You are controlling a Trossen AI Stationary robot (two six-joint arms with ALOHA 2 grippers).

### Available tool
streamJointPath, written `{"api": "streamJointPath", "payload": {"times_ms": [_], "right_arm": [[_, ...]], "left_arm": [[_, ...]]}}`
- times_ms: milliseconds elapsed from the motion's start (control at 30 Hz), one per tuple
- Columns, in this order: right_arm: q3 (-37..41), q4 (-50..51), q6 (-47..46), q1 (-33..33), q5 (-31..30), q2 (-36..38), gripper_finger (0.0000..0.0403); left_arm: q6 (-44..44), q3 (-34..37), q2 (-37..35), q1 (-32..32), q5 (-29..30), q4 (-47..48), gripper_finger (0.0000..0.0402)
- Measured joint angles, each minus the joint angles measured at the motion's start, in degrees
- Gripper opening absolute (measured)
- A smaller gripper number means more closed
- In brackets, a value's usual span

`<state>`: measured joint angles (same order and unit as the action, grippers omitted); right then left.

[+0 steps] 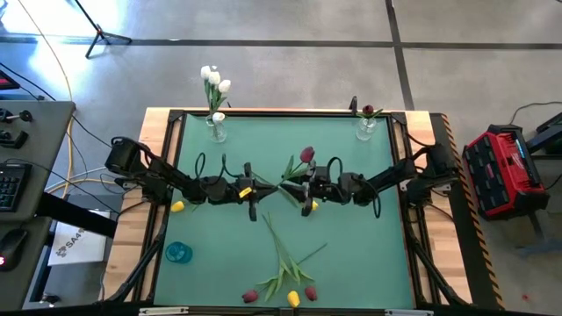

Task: Sort flowers into vase by color
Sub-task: Put the red flower into the right transparent vase

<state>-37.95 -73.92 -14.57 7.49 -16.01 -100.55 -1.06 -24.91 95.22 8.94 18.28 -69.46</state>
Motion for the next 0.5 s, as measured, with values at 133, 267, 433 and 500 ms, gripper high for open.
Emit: {"api": "streamJointPath", "payload": {"times_ms": [133,267,433,500], "right_arm": [[0.0,0.2,0.0,0.0,-0.1,0.0,0.0087],[0.0,-0.2,0.0,-0.1,-0.1,0.0,0.0028],[0.1,1.8,-1.3,-0.8,-0.7,0.0,0.0007],[0.1,2.8,-2.0,-1.2,-0.8,0.0,0.0007]], "left_arm": [[-0.1,0.0,0.0,-0.2,0.0,1.4,0.0000],[0.4,0.0,0.0,-0.4,0.0,4.0,0.0000],[1.0,0.0,0.0,-0.4,0.1,5.3,0.0000],[1.7,0.1,0.0,-0.4,1.0,5.5,0.0004]]}}
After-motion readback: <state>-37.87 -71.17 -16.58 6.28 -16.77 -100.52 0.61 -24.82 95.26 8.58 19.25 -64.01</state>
